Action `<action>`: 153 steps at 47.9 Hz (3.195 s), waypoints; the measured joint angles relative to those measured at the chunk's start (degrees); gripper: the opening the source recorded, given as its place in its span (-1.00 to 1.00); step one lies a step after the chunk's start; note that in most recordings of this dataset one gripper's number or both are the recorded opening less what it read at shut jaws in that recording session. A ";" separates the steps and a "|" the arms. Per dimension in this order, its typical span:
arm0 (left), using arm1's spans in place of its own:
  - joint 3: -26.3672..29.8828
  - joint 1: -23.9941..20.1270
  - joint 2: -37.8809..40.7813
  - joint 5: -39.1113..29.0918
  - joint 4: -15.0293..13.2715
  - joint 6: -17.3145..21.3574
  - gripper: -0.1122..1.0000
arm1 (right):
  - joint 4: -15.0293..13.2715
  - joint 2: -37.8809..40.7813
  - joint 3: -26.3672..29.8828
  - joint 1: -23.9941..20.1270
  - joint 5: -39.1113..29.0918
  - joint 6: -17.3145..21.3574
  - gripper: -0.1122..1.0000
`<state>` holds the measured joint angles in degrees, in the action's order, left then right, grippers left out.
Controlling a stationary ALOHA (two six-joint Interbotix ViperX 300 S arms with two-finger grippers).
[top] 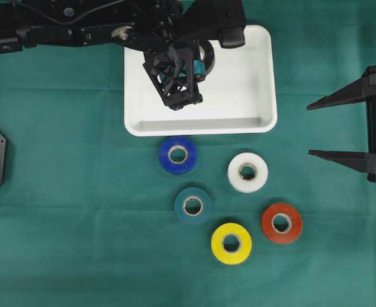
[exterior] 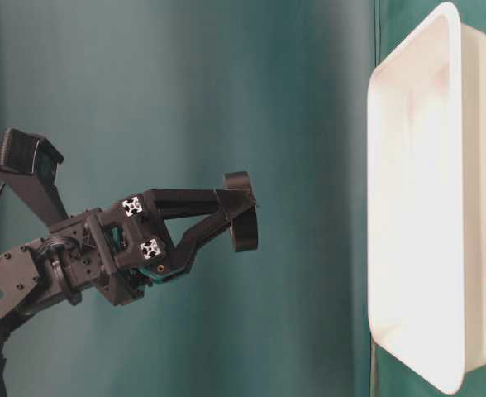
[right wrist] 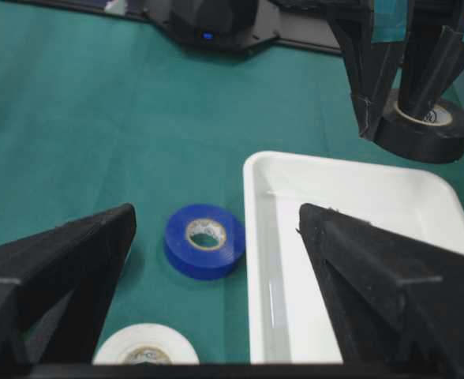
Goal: Pick up the tape from a random location and place it into the white case.
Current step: 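Carry the black tape roll over the white tray, then lower the roll into the tray and open the left gripper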
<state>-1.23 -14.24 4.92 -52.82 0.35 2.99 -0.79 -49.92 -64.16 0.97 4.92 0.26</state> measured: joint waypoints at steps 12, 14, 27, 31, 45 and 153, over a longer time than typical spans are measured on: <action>-1.93 -0.18 0.09 1.41 0.09 0.00 -0.45 | 0.00 0.00 0.00 0.00 0.00 0.00 0.85; -2.99 -0.26 0.35 2.37 0.00 0.00 -0.45 | 0.00 0.00 0.00 0.00 0.00 0.00 0.85; -7.91 -1.05 3.78 9.58 0.09 -0.09 -0.45 | 0.00 0.79 0.00 -0.09 0.00 0.00 0.85; -8.70 -1.05 5.19 11.69 0.09 -0.09 -0.45 | 0.00 0.88 0.00 0.00 0.00 0.00 0.85; -9.76 -0.97 9.67 17.05 0.00 -0.09 -0.45 | 0.00 1.32 0.00 0.18 0.09 0.00 0.85; -6.24 -1.41 -1.41 5.01 0.70 3.78 0.97 | 0.00 1.41 0.09 0.44 -0.18 0.26 0.85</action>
<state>-7.47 -15.64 3.52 -47.81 1.05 6.77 -0.79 -48.52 -64.07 1.41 4.75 0.53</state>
